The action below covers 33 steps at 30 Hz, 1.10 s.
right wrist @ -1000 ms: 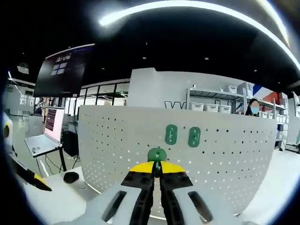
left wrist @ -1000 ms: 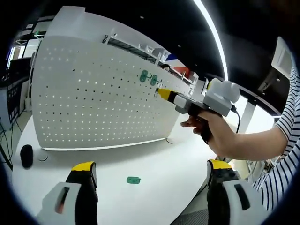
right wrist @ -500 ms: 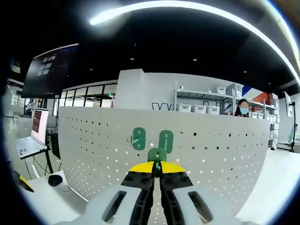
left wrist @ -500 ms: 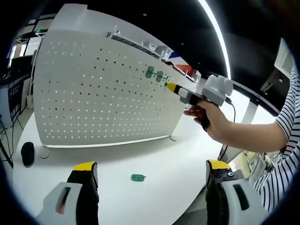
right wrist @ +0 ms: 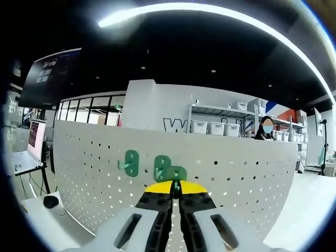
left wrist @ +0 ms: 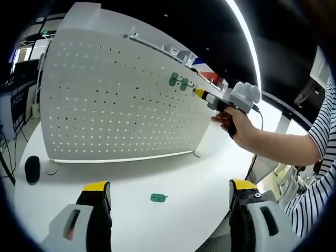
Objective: Insert the hook assembly into the mounting plate slot until the hook locks in place.
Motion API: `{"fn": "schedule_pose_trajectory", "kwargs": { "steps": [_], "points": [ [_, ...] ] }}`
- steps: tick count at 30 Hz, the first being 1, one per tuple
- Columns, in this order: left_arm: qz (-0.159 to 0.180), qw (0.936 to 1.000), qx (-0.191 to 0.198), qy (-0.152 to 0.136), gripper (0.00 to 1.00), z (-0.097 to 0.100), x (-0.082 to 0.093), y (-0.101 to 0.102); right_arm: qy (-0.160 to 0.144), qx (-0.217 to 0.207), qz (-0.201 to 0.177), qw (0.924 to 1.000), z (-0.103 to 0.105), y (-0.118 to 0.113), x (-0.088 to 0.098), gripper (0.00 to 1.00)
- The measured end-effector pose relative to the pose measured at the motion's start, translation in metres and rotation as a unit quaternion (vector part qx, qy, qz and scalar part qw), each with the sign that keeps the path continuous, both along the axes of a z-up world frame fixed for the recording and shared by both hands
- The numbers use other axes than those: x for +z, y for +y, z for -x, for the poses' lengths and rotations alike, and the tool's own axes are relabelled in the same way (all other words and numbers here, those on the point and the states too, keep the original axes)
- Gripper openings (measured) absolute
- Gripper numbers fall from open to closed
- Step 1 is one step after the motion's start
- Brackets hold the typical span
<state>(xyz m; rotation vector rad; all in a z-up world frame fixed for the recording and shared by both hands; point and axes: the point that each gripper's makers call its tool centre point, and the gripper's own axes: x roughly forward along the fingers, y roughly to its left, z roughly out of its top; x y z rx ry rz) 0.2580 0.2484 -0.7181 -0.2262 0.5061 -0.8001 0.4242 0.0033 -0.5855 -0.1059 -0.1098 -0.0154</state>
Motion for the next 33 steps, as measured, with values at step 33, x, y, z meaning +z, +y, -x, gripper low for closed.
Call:
{"fn": "schedule_pose_trajectory", "kwargs": {
  "steps": [33],
  "points": [
    [-0.004,0.9999,0.008,0.008,0.93,-0.004,-0.006,0.004,-0.005,-0.013,-0.001,0.9999,-0.027,-0.025,0.002,0.00]
  ]
}}
